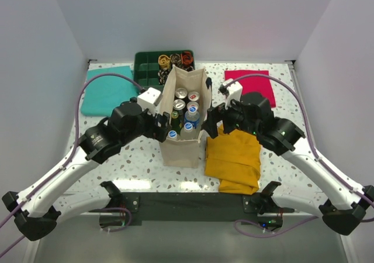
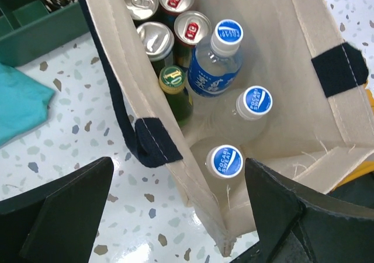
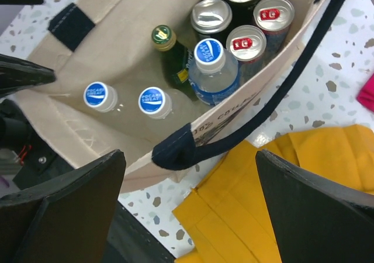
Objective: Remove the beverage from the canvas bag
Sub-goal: Take out the drink from the canvas bag.
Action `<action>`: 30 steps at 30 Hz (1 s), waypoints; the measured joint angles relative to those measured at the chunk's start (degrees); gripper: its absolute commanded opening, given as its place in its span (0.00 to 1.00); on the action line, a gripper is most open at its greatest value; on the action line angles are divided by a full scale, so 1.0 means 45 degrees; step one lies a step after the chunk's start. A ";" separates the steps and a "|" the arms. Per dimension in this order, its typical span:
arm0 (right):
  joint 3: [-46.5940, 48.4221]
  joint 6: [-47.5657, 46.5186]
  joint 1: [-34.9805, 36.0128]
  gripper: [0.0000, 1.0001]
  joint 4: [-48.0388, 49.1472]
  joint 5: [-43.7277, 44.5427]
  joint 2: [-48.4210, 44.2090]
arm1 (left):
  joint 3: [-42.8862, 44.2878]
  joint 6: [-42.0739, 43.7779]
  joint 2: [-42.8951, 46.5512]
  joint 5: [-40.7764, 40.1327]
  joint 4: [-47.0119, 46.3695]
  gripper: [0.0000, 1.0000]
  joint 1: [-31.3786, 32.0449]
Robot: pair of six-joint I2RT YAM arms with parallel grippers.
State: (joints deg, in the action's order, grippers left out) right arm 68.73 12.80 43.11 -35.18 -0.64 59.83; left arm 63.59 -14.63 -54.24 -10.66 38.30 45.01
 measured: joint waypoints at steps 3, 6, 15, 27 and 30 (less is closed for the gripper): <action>-0.0034 -0.0180 0.0000 0.98 0.0015 -0.0427 -0.0374 | -0.0534 -0.0194 0.0233 0.0301 -0.0015 1.00 0.0039; -0.0053 -0.0476 0.0010 0.98 -0.0073 -0.0646 -0.0403 | -0.1132 -0.0442 0.0427 0.0588 -0.0199 1.00 0.0146; -0.0602 -0.1239 0.0063 0.98 -0.0738 -0.1093 -0.0257 | -0.1758 -0.0923 0.0544 0.0729 -0.0675 1.00 0.0622; -0.0874 -0.1229 0.0170 0.98 -0.0554 -0.1316 -0.1501 | -0.2803 -0.1637 0.0942 0.0622 -0.1399 1.00 0.1622; -0.0821 -0.0991 0.0199 0.98 -0.0044 -0.1452 -0.1413 | -0.2871 -0.1729 0.0903 0.0379 -0.1549 1.00 0.2011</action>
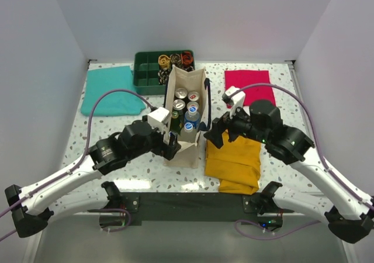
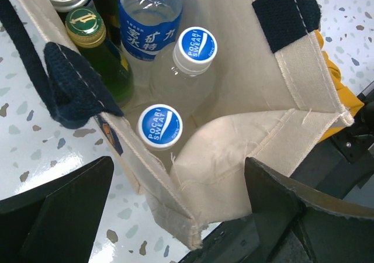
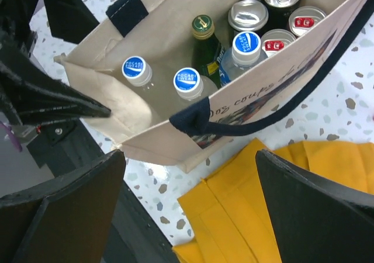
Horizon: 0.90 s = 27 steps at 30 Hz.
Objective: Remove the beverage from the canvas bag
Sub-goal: Take out the drink from the canvas bag.
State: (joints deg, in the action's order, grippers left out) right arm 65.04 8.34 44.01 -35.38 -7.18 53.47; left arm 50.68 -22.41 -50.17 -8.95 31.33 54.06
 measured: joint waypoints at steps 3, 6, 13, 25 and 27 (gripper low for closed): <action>0.0189 0.0136 0.0083 0.98 0.0330 0.0000 0.0831 | 0.0000 -0.0170 -0.0136 -0.0296 -0.0097 1.00 0.0389; 0.0359 0.0146 0.0233 0.98 0.0466 0.0034 0.2161 | 0.0000 -0.0277 -0.0340 -0.0699 -0.0126 1.00 0.0816; 0.0515 0.0053 0.0661 0.89 0.0257 0.0345 0.3424 | 0.0039 -0.0714 -0.0612 -0.1880 -0.0141 1.00 0.1724; 0.0500 -0.0345 0.0719 0.86 -0.0262 0.0330 0.1569 | 0.1948 -0.0962 0.0976 -0.4328 0.1987 1.00 0.1923; 0.0491 -0.0403 0.0719 0.85 -0.0296 0.0282 0.1593 | 0.2667 -0.0869 0.0860 -0.4687 0.2288 1.00 0.1933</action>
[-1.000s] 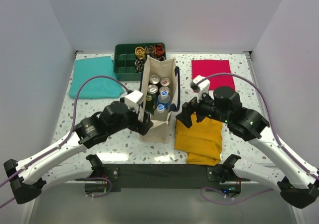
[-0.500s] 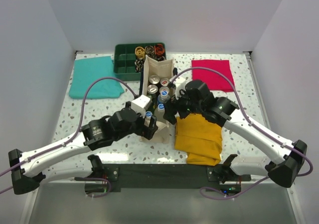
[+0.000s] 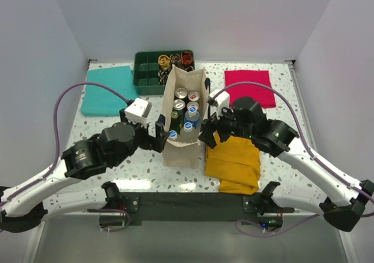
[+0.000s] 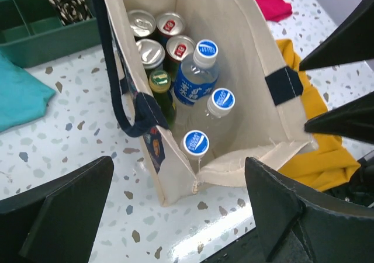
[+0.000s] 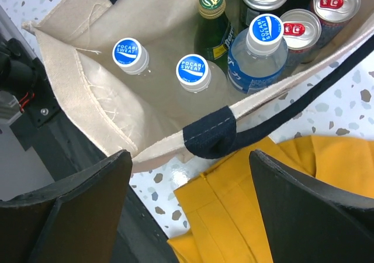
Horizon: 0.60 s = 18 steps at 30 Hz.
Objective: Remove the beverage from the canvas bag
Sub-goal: Take out the drink from the canvas bag.
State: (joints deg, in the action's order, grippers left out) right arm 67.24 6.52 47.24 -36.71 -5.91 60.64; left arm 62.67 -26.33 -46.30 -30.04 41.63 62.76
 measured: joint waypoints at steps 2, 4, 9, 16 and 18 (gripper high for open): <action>0.0000 -0.0053 0.0005 0.84 -0.0029 -0.0063 0.0233 | 0.0544 0.0131 -0.0165 -0.0223 0.0121 1.00 0.0000; 0.0000 -0.0087 0.0005 0.83 -0.0039 -0.0160 0.0573 | 0.1025 0.0350 -0.0442 -0.0325 0.0155 1.00 0.0000; 0.0005 -0.0170 0.0185 0.84 -0.0228 -0.0243 0.1404 | 0.1792 0.1044 -0.1511 -0.0029 -0.0112 1.00 0.0000; 0.0359 -0.0330 0.0607 0.87 -0.0724 -0.0034 0.1520 | 0.2084 0.1880 -0.2963 0.0282 -0.0243 1.00 0.0000; 0.0495 -0.0335 0.0835 0.88 -0.0699 0.0126 0.1467 | 0.2084 0.2064 -0.3031 0.0267 -0.0277 1.00 0.0000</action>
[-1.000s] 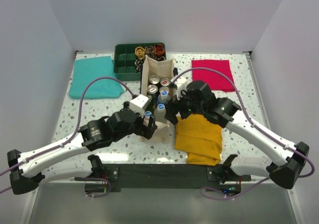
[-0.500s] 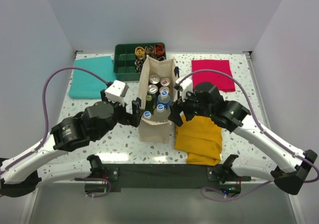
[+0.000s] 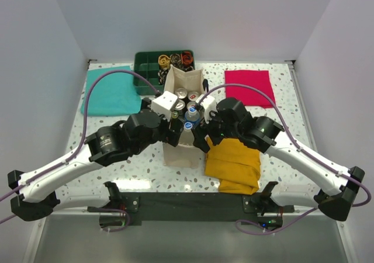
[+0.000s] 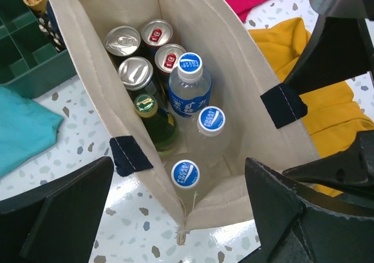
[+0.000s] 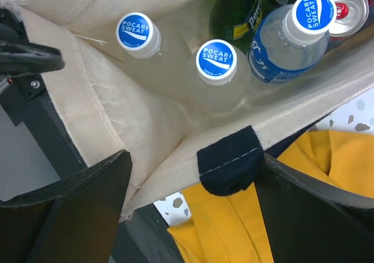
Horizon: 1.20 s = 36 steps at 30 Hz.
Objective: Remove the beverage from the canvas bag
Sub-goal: Take out the drink from the canvas bag.
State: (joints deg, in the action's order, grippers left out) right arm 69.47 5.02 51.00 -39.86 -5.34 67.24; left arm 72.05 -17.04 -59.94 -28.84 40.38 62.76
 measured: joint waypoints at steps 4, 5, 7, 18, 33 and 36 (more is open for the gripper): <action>0.0151 -0.0087 0.0160 0.89 -0.0058 0.0355 -0.0063 | 0.0199 0.0267 0.0005 -0.0374 -0.0102 1.00 0.0000; 0.0257 -0.0146 0.0160 0.89 -0.0112 0.0423 -0.0049 | 0.0311 0.0325 -0.0015 -0.0476 -0.0136 1.00 0.0000; 0.0578 -0.0238 0.0170 0.89 -0.0262 0.0593 0.0000 | 0.0699 0.0408 -0.0185 -0.0724 -0.0175 1.00 0.0000; 0.1229 -0.0437 0.0053 0.92 -0.0296 0.3317 -0.0199 | 0.3138 0.0670 -0.3201 -0.1049 -0.0194 1.00 -0.0306; 0.1511 0.0573 -0.0690 0.95 -0.0010 0.5445 -0.0379 | 0.1171 -0.0622 -0.3007 0.1433 -0.0209 0.99 -0.1836; 0.1603 0.1020 -0.2244 0.95 -0.0005 0.4449 -0.0306 | 0.0670 -0.0714 -0.2798 0.2055 -0.0228 0.98 -0.1836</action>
State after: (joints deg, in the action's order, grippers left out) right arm 76.69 9.61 40.91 -39.88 14.68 65.87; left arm 75.07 -20.25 -72.53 -19.59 39.35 54.50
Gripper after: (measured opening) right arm 0.950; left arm 0.992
